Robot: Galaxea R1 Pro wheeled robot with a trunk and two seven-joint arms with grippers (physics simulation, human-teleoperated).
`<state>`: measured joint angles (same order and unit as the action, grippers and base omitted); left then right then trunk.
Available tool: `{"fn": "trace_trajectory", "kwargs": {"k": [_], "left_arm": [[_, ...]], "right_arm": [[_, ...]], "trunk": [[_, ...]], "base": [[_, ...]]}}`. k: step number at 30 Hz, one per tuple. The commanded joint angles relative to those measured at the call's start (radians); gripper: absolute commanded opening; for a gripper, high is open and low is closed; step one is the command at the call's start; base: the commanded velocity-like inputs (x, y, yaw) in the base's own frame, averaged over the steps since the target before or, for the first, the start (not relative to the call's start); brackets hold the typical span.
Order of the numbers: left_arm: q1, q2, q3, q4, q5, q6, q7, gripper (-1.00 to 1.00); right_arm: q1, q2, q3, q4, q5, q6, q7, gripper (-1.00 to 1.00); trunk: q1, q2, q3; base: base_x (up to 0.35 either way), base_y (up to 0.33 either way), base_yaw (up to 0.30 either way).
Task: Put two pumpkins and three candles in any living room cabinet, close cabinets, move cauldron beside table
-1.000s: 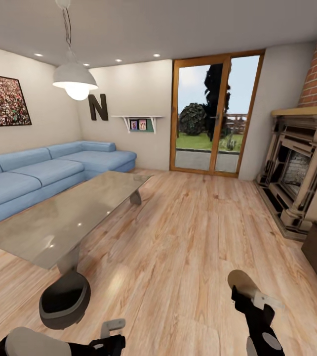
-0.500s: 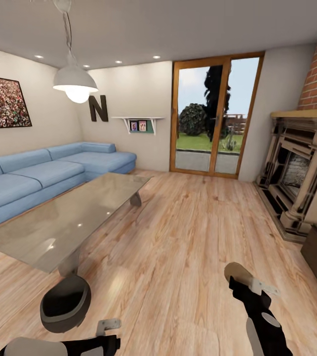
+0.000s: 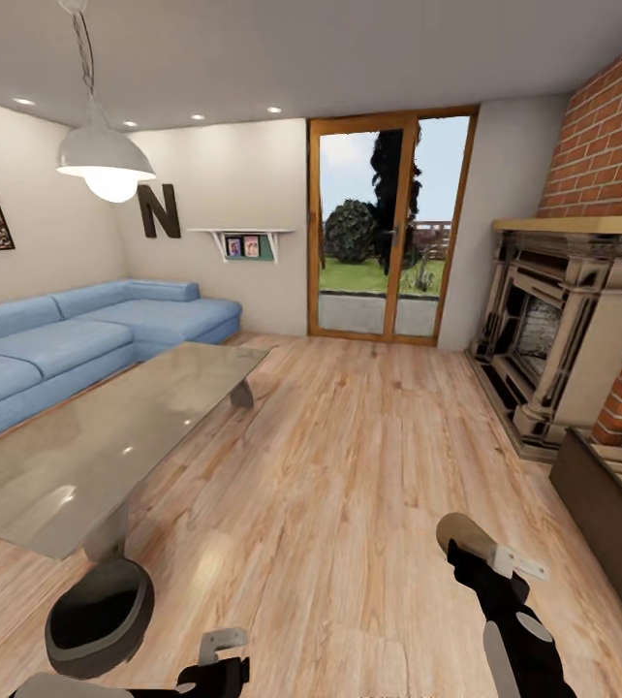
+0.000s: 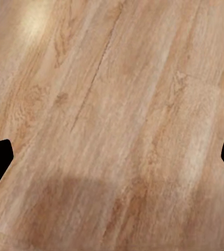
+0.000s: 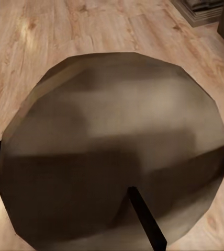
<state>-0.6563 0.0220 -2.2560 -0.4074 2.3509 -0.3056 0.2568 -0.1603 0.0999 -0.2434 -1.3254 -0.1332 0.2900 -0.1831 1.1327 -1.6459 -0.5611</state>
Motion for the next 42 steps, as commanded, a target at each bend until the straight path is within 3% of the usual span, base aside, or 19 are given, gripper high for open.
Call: {"fn": "trace_trajectory", "kwargs": {"k": [1, 8, 12, 14, 16, 17, 18, 21, 22, 23, 24, 25, 26, 30, 31, 38, 42], "left_arm": [[-0.002, 0.0, -0.008, -0.005, 0.005, -0.008, 0.004, 1.0], [-0.002, 0.002, -0.005, 0.001, 0.005, -0.008, 0.004, 1.0], [-0.002, -0.011, 0.021, 0.052, 0.005, -0.004, 0.002, 1.0], [-0.002, -0.047, 0.038, 0.114, 0.005, 0.004, 0.0, 1.0], [-0.002, -0.105, 0.046, 0.218, 0.005, 0.038, -0.001, 1.0], [-0.002, -0.117, 0.047, 0.239, 0.005, 0.05, -0.002, 1.0], [-0.001, -0.161, 0.049, 0.317, 0.005, 0.108, -0.003, 1.0], [-0.003, -0.194, 0.05, 0.363, 0.005, 0.15, -0.003, 1.0], [-0.023, -0.196, 0.051, 0.377, 0.005, 0.165, -0.004, 1.0], [-0.032, -0.196, 0.051, 0.379, 0.005, 0.17, -0.003, 1.0], [-0.035, -0.196, 0.051, 0.38, 0.005, 0.171, -0.003, 1.0], [-0.044, -0.196, 0.049, 0.383, 0.005, 0.176, -0.001, 1.0], [-0.046, -0.196, 0.046, 0.383, 0.005, 0.177, 0.001, 1.0], [-0.047, -0.196, 0.043, 0.383, 0.005, 0.177, 0.004, 1.0], [-0.048, -0.196, 0.043, 0.377, 0.005, 0.178, 0.005, 1.0], [-0.048, -0.196, 0.041, 0.371, 0.005, 0.179, 0.005, 1.0], [-0.048, -0.196, 0.041, 0.371, 0.005, 0.179, 0.005, 1.0]], "right_arm": [[-0.001, 0.0, -0.001, -0.002, -0.013, 0.004, -0.003, -1.0], [-0.001, 0.001, -0.001, -0.007, -0.013, 0.001, -0.004, -1.0], [-0.001, 0.008, 0.01, -0.008, -0.013, -0.003, -0.004, -1.0], [-0.001, 0.011, 0.015, -0.003, -0.015, -0.004, -0.003, -1.0], [-0.001, 0.011, 0.023, 0.013, -0.014, -0.007, 0.001, -1.0], [-0.001, 0.011, 0.024, 0.014, -0.015, -0.006, 0.002, -1.0], [-0.001, 0.009, 0.029, 0.006, -0.015, 0.008, 0.002, -1.0], [-0.008, 0.008, 0.031, -0.034, -0.015, 0.066, -0.002, -1.0], [-0.121, 0.001, 0.027, -0.016, -0.011, 0.152, -0.006, -1.0], [-0.201, -0.011, 0.025, 0.024, -0.008, 0.187, -0.007, -1.0], [-0.238, -0.022, 0.025, 0.051, -0.006, 0.199, -0.008, -1.0], [-0.36, -0.079, 0.026, 0.179, -0.004, 0.231, -0.007, -1.0], [-0.383, -0.102, 0.029, 0.22, -0.003, 0.229, -0.004, -1.0], [-0.401, -0.142, 0.03, 0.25, 0.02, 0.222, 0.001, -1.0], [-0.402, -0.15, 0.037, 0.243, 0.06, 0.22, 0.002, -1.0], [-0.403, -0.16, 0.035, 0.227, 0.074, 0.222, 0.001, -1.0], [-0.403, -0.203, 0.016, 0.207, 0.073, 0.227, 0.0, -1.0]], "trunk": [[-0.004, 0.007, 0.001], [-0.031, 0.056, 0.018], [-0.046, 0.084, 0.028], [-0.054, 0.098, 0.034], [-0.061, 0.112, 0.04], [-0.065, 0.119, 0.043], [-0.069, 0.126, 0.046], [-0.081, 0.147, 0.055], [-0.081, 0.147, 0.055], [-0.081, 0.147, 0.055], [-0.081, 0.147, 0.055], [-0.081, 0.147, 0.055], [-0.081, 0.147, 0.055], [-0.081, 0.147, 0.055], [-0.081, 0.147, 0.055], [-0.081, 0.147, 0.055], [-0.081, 0.147, 0.055]], "base": [[0.0, 0.0, -0.246], [0.0, 0.0, -0.25], [0.0, 0.0, -0.215], [0.0, 0.0, -0.074], [0.0, 0.0, -0.024], [0.0, 0.0, -0.015], [0.0, 0.0, -0.006], [0.0, 0.0, -0.003], [0.0, 0.0, 0.0], [0.0, 0.0, 0.0], [0.0, 0.0, 0.0], [0.0, 0.0, 0.0], [0.0, -0.007, 0.0], [0.0, -0.156, 0.0], [0.0, -0.295, 0.0], [0.0, -0.305, 0.0], [0.0, -0.309, 0.0]]}}
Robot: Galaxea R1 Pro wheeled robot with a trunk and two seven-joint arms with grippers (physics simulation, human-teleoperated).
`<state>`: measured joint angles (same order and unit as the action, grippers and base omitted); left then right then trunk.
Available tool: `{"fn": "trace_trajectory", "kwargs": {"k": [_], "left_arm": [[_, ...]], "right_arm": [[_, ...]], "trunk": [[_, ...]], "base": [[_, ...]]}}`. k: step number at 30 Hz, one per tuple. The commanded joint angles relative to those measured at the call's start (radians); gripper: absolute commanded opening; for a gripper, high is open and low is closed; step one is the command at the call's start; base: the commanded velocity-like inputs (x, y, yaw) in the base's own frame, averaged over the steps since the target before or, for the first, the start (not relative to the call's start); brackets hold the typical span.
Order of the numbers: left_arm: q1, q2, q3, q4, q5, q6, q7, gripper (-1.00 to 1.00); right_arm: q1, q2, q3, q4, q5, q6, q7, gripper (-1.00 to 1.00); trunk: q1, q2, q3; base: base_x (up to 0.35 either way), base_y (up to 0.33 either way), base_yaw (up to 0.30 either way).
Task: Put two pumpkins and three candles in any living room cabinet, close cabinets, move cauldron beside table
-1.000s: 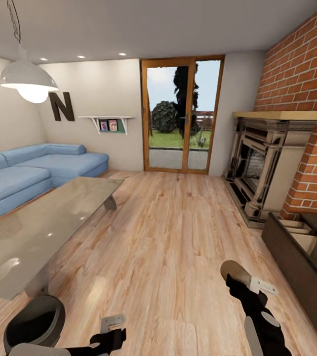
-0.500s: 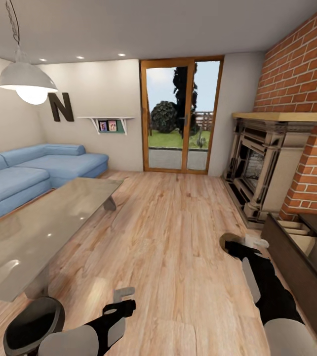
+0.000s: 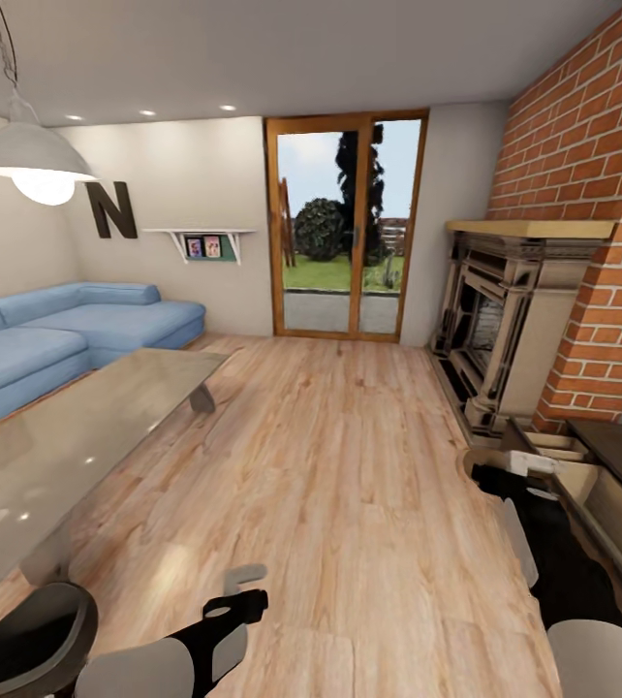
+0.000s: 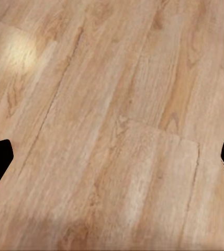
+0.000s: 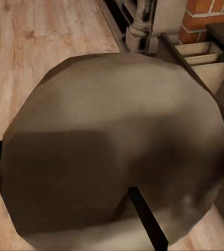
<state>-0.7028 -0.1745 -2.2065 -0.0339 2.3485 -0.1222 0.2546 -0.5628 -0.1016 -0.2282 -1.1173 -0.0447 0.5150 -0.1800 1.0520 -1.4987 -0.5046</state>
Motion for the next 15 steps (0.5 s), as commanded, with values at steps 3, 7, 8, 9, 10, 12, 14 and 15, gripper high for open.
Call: {"fn": "trace_trajectory", "kwargs": {"k": [3, 7, 8, 9, 10, 12, 14, 15], "left_arm": [[-0.001, 0.0, -0.009, -0.003, 0.008, -0.005, 0.006, 1.0], [-0.001, 0.0, -0.009, -0.004, 0.008, -0.005, 0.006, 1.0], [-0.001, 0.0, -0.009, -0.004, 0.008, -0.005, 0.006, 1.0], [-0.001, 0.0, -0.009, -0.004, 0.008, -0.006, 0.006, 1.0], [-0.001, 0.0, -0.01, -0.007, 0.008, -0.006, 0.006, 1.0], [-0.001, 0.0, -0.009, -0.017, 0.008, -0.007, 0.006, 1.0], [-0.001, 0.0, -0.009, -0.023, 0.008, -0.008, 0.006, 1.0], [-0.001, 0.0, -0.01, -0.023, 0.008, -0.008, 0.006, 1.0]], "right_arm": [[0.0, -0.023, -0.025, -0.003, -0.018, 0.003, -0.003, -1.0], [0.0, -0.03, -0.039, 0.001, -0.015, 0.002, -0.007, -1.0], [0.0, -0.031, -0.04, 0.001, -0.015, 0.002, -0.007, -1.0], [0.0, -0.031, -0.04, 0.002, -0.016, 0.001, -0.006, -1.0], [0.0, -0.03, -0.04, 0.002, -0.016, 0.001, -0.005, -1.0], [0.0, -0.031, -0.042, 0.002, -0.016, 0.001, -0.006, -1.0], [0.0, -0.032, -0.045, 0.003, -0.016, 0.002, -0.009, -1.0], [0.0, -0.033, -0.047, 0.004, -0.015, 0.002, -0.009, -1.0]], "trunk": [[0.0, -0.001, -0.001], [0.0, -0.001, -0.001], [0.0, -0.001, -0.001], [0.0, -0.001, -0.001], [0.0, -0.001, -0.001], [0.0, -0.001, -0.001], [0.0, -0.001, -0.001], [0.0, -0.001, -0.001]], "base": [[0.0, -0.311, 0.0], [0.0, -0.315, 0.0], [0.0, -0.322, 0.0], [0.0, -0.329, 0.0], [0.0, -0.332, 0.0], [0.0, -0.335, 0.0], [0.0, -0.336, 0.0], [0.0, -0.337, 0.0]]}}
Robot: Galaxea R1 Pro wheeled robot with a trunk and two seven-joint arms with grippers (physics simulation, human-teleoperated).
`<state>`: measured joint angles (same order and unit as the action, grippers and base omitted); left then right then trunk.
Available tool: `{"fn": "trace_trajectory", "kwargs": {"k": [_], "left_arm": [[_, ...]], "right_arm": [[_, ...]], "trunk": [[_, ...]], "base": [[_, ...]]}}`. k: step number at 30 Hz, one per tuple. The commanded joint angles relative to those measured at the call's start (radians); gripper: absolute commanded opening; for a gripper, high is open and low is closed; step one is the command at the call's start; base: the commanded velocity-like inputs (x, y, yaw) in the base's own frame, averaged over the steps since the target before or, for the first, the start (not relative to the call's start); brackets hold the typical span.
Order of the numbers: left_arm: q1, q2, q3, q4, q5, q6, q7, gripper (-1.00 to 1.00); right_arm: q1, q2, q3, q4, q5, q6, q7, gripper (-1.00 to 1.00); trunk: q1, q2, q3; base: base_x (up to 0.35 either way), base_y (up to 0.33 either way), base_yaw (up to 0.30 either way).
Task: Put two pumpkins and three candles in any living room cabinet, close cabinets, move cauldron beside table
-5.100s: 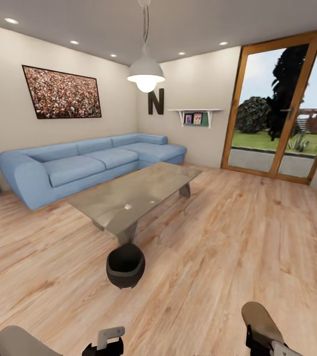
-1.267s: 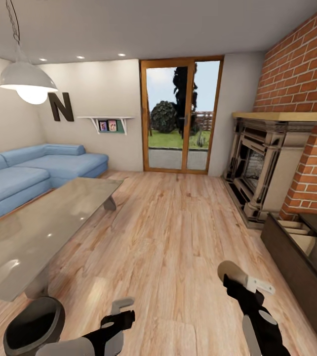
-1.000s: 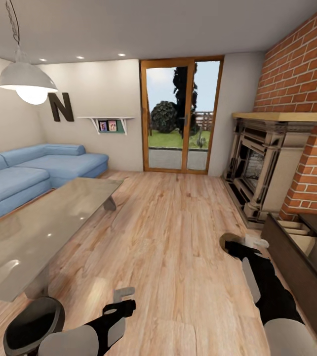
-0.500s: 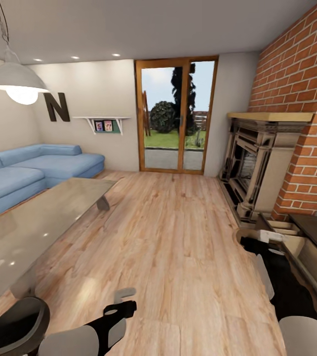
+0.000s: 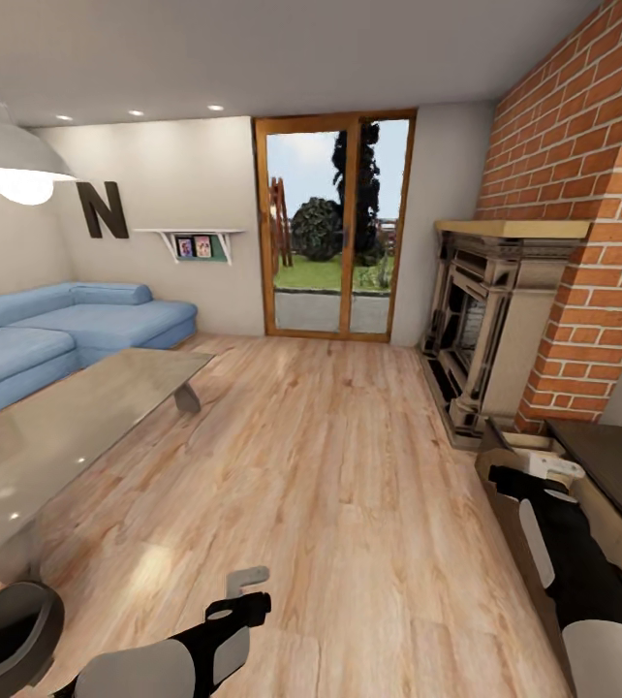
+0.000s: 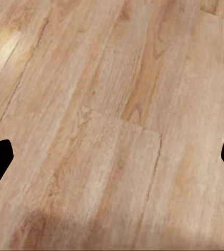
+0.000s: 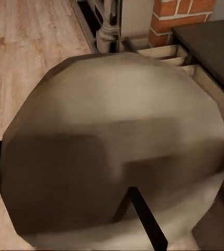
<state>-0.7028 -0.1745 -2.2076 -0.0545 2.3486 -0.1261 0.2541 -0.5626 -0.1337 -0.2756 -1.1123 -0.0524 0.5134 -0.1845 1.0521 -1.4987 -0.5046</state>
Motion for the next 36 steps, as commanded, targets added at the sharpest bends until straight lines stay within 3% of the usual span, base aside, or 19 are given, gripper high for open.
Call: {"fn": "trace_trajectory", "kwargs": {"k": [1, 8, 13, 15, 20, 32, 36], "left_arm": [[-0.001, 0.0, -0.009, -0.004, 0.008, -0.005, 0.007, 1.0], [-0.001, 0.0, -0.009, -0.011, 0.008, -0.006, 0.007, 1.0], [-0.001, 0.0, -0.009, -0.011, 0.008, -0.006, 0.007, 1.0], [-0.001, 0.0, -0.009, -0.011, 0.008, -0.007, 0.006, 1.0], [-0.001, 0.0, -0.008, -0.011, 0.008, -0.007, 0.005, 1.0], [-0.001, 0.0, -0.008, -0.011, 0.008, -0.008, 0.005, 1.0], [-0.001, 0.0, -0.008, -0.011, 0.008, -0.009, 0.005, 1.0]], "right_arm": [[0.0, -0.003, -0.005, 0.001, -0.007, 0.003, -0.005, -1.0], [0.0, -0.017, -0.037, 0.039, -0.006, 0.002, -0.028, -1.0], [-0.002, -0.022, -0.039, 0.088, -0.005, -0.002, -0.056, -1.0], [-0.004, -0.041, -0.037, 0.128, -0.004, -0.003, -0.06, -1.0], [-0.005, -0.054, -0.037, 0.152, -0.004, -0.002, -0.061, -1.0], [-0.016, -0.066, -0.037, 0.216, -0.005, -0.004, -0.061, -1.0], [-0.043, -0.082, -0.037, 0.291, -0.006, -0.008, -0.06, -1.0]], "trunk": [[0.0, -0.001, -0.001], [0.0, -0.001, -0.001], [0.0, -0.001, -0.001], [0.0, -0.001, -0.001], [0.0, -0.001, -0.001], [0.0, -0.001, -0.001], [0.0, -0.001, -0.001]], "base": [[0.014, -0.337, 0.0], [0.077, -0.337, 0.0], [0.101, -0.337, 0.0], [0.103, -0.337, 0.0], [0.105, -0.337, 0.0], [0.131, -0.329, 0.0], [0.148, -0.314, 0.0]]}}
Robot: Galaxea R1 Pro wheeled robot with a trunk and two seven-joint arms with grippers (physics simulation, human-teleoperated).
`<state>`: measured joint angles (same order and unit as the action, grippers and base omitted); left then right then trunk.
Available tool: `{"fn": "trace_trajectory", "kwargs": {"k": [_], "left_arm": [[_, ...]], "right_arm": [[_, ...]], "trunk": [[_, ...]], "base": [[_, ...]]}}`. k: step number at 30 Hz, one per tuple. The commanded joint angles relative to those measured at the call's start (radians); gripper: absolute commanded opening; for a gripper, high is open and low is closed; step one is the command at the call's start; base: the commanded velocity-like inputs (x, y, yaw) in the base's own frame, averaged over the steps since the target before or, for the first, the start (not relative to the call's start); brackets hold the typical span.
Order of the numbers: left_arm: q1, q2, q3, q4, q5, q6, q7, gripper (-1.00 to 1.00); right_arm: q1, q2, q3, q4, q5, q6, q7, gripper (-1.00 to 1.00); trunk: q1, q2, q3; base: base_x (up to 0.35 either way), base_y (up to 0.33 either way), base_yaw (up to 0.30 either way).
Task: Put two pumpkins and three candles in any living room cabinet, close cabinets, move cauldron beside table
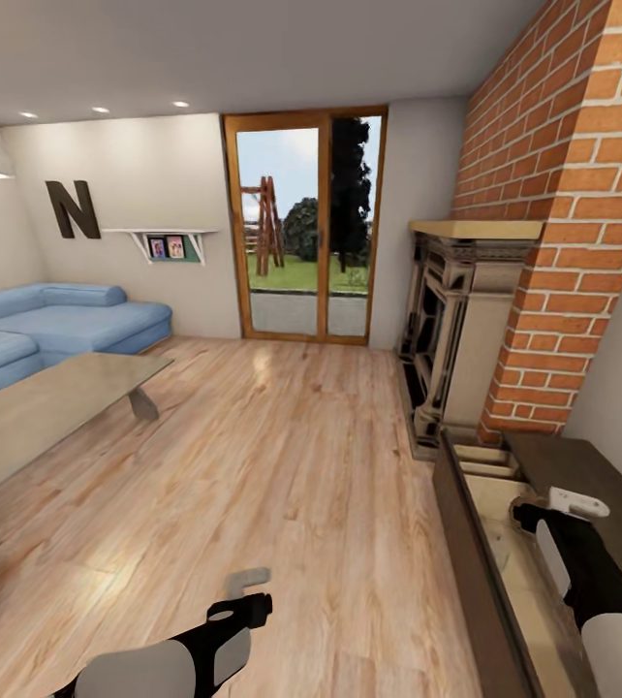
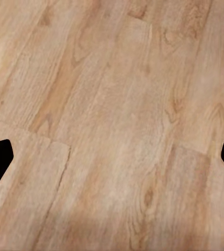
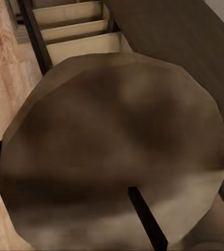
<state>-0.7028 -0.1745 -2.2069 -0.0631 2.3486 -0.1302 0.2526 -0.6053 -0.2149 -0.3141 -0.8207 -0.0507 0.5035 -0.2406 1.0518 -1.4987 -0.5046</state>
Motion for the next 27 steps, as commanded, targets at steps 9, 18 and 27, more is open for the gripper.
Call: {"fn": "trace_trajectory", "kwargs": {"k": [9, 18, 27], "left_arm": [[-0.001, 0.0, -0.008, -0.003, 0.008, -0.004, 0.004, 1.0], [-0.001, 0.0, -0.008, -0.003, 0.008, -0.005, 0.002, 1.0], [-0.001, 0.0, -0.008, -0.003, 0.008, -0.005, 0.004, 1.0]], "right_arm": [[-0.064, -0.018, 0.001, 0.152, -0.006, -0.041, -0.003, -1.0], [-0.137, -0.021, 0.003, 0.315, 0.006, -0.053, -0.003, -1.0], [-0.16, -0.025, 0.005, 0.362, 0.032, -0.025, -0.085, -1.0]], "trunk": [[0.0, -0.001, -0.001], [0.0, -0.001, -0.001], [0.0, -0.001, -0.001]], "base": [[0.093, -0.2, 0.0], [0.002, -0.005, 0.0], [0.001, 0.0, 0.0]]}}
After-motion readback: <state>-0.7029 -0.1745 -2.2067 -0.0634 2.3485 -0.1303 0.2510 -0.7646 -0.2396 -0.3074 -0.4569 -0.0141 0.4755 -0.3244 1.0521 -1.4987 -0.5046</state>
